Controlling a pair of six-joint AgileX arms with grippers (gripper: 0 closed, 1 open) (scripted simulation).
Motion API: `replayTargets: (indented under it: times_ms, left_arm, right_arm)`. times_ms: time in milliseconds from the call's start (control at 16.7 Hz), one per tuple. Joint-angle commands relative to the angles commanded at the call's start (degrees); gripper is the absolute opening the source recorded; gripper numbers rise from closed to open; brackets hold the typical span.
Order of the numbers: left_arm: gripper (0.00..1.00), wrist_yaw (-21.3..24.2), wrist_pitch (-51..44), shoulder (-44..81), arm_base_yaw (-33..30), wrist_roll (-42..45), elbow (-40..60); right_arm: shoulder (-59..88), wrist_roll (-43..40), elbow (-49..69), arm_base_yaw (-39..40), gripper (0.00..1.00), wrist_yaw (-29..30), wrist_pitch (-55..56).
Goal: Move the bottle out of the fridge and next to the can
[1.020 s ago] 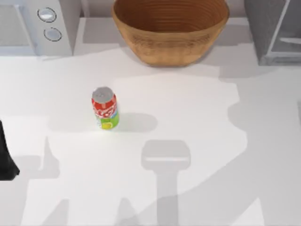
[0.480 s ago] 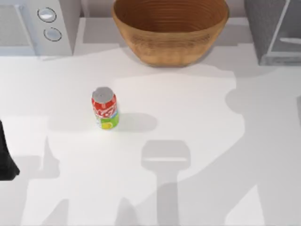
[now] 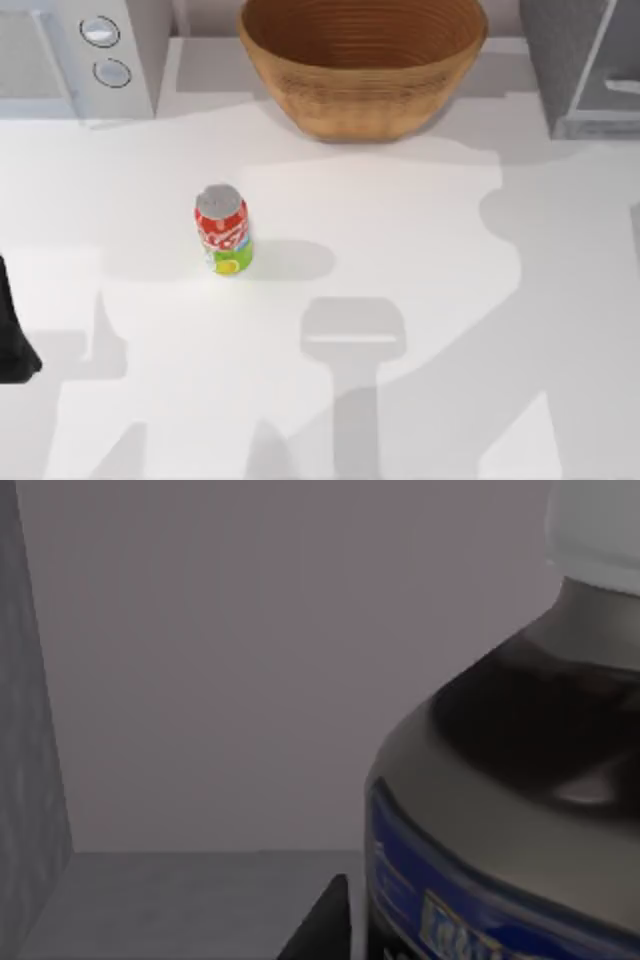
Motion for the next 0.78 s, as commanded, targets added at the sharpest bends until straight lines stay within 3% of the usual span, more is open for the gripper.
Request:
replayTargets:
  times_ms: [300, 780]
  left_arm:
    - [1.0, 0.0, 0.0, 0.0, 0.0, 0.0, 0.0]
    - [1.0, 0.0, 0.0, 0.0, 0.0, 0.0, 0.0]
  right_arm:
    - [0.0, 0.0, 0.0, 0.0, 0.02, 0.0, 0.0]
    - [0.0, 0.0, 0.0, 0.0, 0.0, 0.0, 0.0]
